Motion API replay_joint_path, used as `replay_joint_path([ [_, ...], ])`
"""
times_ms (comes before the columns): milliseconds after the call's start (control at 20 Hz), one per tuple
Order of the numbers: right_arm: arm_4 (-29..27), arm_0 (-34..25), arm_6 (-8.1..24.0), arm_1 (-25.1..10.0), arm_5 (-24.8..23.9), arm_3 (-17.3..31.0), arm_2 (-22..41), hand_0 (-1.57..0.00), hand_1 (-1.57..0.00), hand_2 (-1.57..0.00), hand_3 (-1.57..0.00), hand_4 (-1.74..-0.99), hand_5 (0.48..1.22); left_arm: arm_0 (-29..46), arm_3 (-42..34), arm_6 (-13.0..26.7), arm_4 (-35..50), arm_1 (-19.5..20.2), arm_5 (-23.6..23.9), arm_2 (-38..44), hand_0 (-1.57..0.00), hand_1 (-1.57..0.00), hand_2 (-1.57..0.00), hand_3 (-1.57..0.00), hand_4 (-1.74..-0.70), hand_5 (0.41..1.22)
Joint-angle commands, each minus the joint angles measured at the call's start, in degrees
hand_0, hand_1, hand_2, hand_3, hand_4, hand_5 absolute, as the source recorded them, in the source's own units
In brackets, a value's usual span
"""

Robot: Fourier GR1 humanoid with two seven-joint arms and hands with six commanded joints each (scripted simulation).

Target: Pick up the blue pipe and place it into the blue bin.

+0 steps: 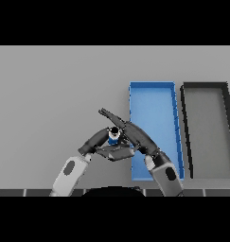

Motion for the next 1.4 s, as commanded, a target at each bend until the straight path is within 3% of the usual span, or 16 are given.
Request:
replay_joint_path([
  [0, -1.0, -1.1, 1.0, -0.2, 0.6, 0.2, -0.5, -0.07, -0.11, -0.17, -0.04, -1.204, 0.497, 0.3, 0.4, 0.5, -0.3, 0.4, -0.4, 0.3, -1.57, -1.57, -1.57, -1.57, -1.47, 1.221],
  [100, -1.5, -2.6, 1.5, -0.3, 1.1, 1.2, -0.8, -0.32, -0.36, -0.38, -0.24, -1.278, 0.485, 0.2, 0.1, 0.5, -0.1, 0.1, -1.1, 0.8, -1.57, -1.57, -1.57, -1.57, -1.52, 1.221],
  [250, -1.4, -3.8, 1.5, 0.6, 1.3, 2.6, 0.2, -0.88, -0.88, -0.91, -0.76, -1.467, 0.518, 0.8, -0.5, 3.6, -1.1, 0.1, -1.0, 0.6, -1.57, -1.57, -1.57, -1.57, -1.62, 1.221],
  [400, -2.5, -3.1, 0.6, 1.8, 0.7, 3.1, 0.4, -1.22, -1.22, -1.23, -1.02, -1.581, 0.65, 1.2, -0.3, 2.1, 0.4, -1.2, -1.6, 1.3, -1.57, -1.57, -1.57, -1.52, -1.68, 1.221],
  [450, -3.0, -3.3, 0.3, 2.5, 0.1, 3.5, 0.7, -1.29, -1.29, -1.3, -1.1, -1.606, 0.765, 1.5, 0.2, 0.9, 1.1, -1.7, -2.1, 1.6, -1.57, -1.57, -1.57, -1.53, -1.69, 1.221],
  [550, -2.8, -3.6, -0.6, 2.3, -0.5, 4.2, 1.2, -1.39, -1.39, -1.4, -1.25, -1.648, 0.929, 2.1, -0.5, 0.4, 1.4, -1.9, -2.7, 1.6, -1.57, -1.57, -1.57, -1.49, -1.71, 1.221],
  [700, -1.7, -3.7, -2.4, 1.7, -1.4, 3.9, 2.6, -1.48, -1.48, -1.48, -1.4, -1.692, 1.071, 1.1, -0.3, 0.5, 1.3, -2.2, -3.7, 2.6, -1.57, -1.57, -1.57, -1.44, -1.72, 1.221],
  [800, -1.3, -3.9, -4.1, 1.5, -1.9, 4.6, 2.7, -1.51, -1.51, -1.51, -1.46, -1.71, 1.125, 0.4, 0.2, 0.6, 0.7, -2.7, -3.3, 2.9, -1.57, -1.57, -1.57, -1.43, -1.73, 1.221],
  [950, -1.0, -3.3, -4.1, 2.3, -3.8, 4.4, 2.8, -1.54, -1.54, -1.54, -1.52, -1.725, 1.172, 1.0, -0.7, 0.4, -0.4, -2.7, -2.6, 2.2, -1.57, -1.57, -1.57, -1.42, -1.73, 1.221],
  [1050, 0.3, -3.5, -5.0, 2.3, -4.2, 4.8, 3.2, -1.55, -1.55, -1.55, -1.54, -1.731, 1.19, 1.1, -0.3, -2.5, -2.9, -2.2, -1.1, 2.2, -1.57, -1.57, -1.57, -1.45, -1.72, 1.221],
  [1100, 0.5, -4.2, -5.0, 2.4, -4.5, 4.8, 3.0, -1.56, -1.56, -1.56, -1.54, -1.733, 1.196, 1.0, -1.0, -2.6, -3.6, -1.5, -1.1, 2.6, -1.46, -1.34, -1.29, -1.17, -1.6, 1.221],
  [1150, 0.6, -3.7, -6.2, 2.1, -4.7, 4.7, 3.5, -1.56, -1.56, -1.56, -1.55, -1.734, 1.201, 1.5, -1.9, -1.5, -3.5, -0.8, -2.8, 2.4, -1.17, -1.07, -1.03, -0.93, -1.47, 1.221],
  [1200, 0.9, -4.1, -4.9, 2.6, -5.1, 4.7, 3.9, -1.56, -1.56, -1.56, -1.55, -1.736, 1.205, 1.1, -1.7, -1.0, -3.4, -0.6, -4.5, 2.4, -0.94, -0.86, -0.83, -0.75, -1.37, 1.221],
  [1300, 1.5, -3.9, -2.7, 3.4, -5.7, 4.5, 4.3, -1.56, -1.56, -1.56, -1.56, -1.738, 1.211, 1.5, -1.4, -2.7, -5.0, -0.1, -6.7, 2.4, -0.6, -0.55, -0.53, -0.48, -1.21, 1.221],
  [1350, 2.0, -3.9, -2.9, 3.4, -5.8, 4.8, 4.1, -1.57, -1.57, -1.57, -1.56, -1.738, 1.213, 1.4, -1.5, -2.0, -5.9, -0.1, -7.2, 2.7, -0.48, -0.44, -0.42, -0.38, -1.14, 1.132],
])
